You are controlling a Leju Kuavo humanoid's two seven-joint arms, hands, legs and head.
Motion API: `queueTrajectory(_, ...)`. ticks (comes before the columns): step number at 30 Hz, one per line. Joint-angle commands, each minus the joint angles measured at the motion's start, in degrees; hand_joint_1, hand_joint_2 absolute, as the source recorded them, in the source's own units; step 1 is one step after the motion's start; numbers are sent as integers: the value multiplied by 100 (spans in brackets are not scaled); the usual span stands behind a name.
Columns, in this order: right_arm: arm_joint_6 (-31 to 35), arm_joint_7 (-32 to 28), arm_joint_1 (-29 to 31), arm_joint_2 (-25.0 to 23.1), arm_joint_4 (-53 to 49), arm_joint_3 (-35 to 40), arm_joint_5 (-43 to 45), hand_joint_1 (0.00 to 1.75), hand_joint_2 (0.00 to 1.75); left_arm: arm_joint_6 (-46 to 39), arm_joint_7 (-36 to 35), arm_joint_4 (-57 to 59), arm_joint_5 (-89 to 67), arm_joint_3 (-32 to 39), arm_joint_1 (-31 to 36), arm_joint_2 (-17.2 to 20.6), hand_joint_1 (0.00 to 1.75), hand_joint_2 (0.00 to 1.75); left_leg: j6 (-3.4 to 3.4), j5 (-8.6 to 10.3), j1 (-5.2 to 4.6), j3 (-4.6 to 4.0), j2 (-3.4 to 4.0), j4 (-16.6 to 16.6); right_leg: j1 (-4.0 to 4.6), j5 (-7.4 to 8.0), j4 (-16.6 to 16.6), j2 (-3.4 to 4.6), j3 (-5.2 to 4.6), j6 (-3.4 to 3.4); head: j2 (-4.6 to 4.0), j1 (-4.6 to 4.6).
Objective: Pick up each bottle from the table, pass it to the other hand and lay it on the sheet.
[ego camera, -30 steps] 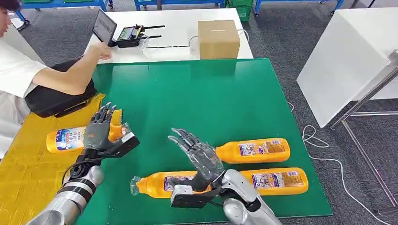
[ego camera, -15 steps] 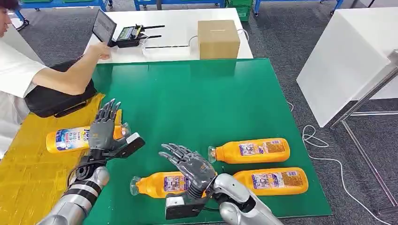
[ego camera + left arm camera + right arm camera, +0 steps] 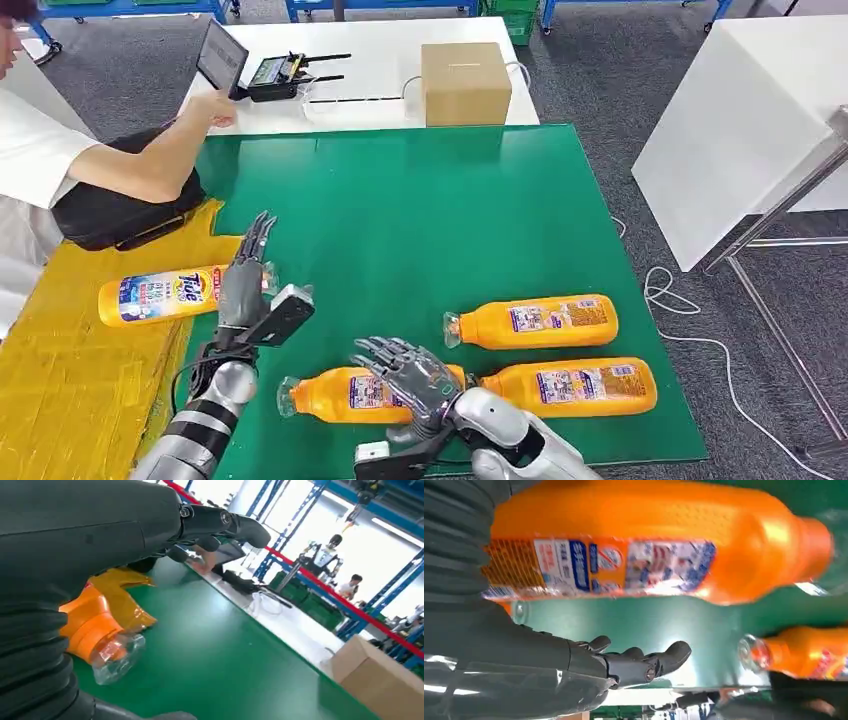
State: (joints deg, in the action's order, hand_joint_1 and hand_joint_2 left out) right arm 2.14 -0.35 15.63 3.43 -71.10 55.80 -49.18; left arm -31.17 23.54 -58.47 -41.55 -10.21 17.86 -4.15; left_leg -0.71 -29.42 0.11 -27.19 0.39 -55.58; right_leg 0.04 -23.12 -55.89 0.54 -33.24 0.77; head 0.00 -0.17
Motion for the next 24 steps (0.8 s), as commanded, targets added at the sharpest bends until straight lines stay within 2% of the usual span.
queueTrajectory(1,144,657,131,294,563,428,-816,0,175,-8,6,-125,176,-73,-124,-38,0,175,4,1,6,17,-7,12,5,2,15,-8,20,4,0,0)
queueTrajectory(5,307,1146,-63,288,439,119,-1482,0,175,-33,41,-141,227,43,-235,-64,0,175,2,1,3,12,-9,7,4,0,9,-9,14,4,0,-2)
queueTrajectory(10,297,1231,-131,259,389,-15,-1607,0,175,-9,29,-196,242,63,-265,-70,0,175,2,0,5,9,-7,3,6,1,8,-7,10,4,0,0)
queueTrajectory(15,296,1559,-289,139,397,-347,-2019,0,175,10,-33,-313,218,102,-345,-84,0,175,4,1,8,15,-14,8,8,1,15,-15,21,5,0,0)
queueTrajectory(16,235,1585,-271,99,479,-389,-2052,9,175,22,-33,-305,219,102,-338,-93,0,175,3,1,4,11,-11,5,3,0,9,-12,14,3,0,0)
queueTrajectory(17,201,1583,-249,64,571,-421,-2052,63,175,28,-27,-294,219,94,-328,-104,0,175,4,1,6,13,-11,6,5,0,11,-12,16,4,0,0)
queueTrajectory(18,177,1580,-230,38,647,-437,-2051,134,175,31,-22,-278,218,83,-314,-112,0,175,4,1,5,14,-12,7,4,1,12,-13,18,4,0,0)
queueTrajectory(20,77,1474,-187,-15,810,-503,-1905,145,175,26,-7,-217,216,50,-269,-127,0,175,4,3,8,14,-14,8,6,3,16,-15,20,5,0,0)
queueTrajectory(21,56,1447,-177,-31,857,-521,-1857,161,175,20,-3,-196,222,44,-258,-130,0,175,2,2,4,11,-9,5,2,2,9,-10,15,4,0,0)
queueTrajectory(24,13,1347,-179,-48,886,-563,-1719,161,175,22,3,-183,224,33,-248,-131,0,175,3,1,6,13,-7,6,4,1,11,-8,19,3,0,0)
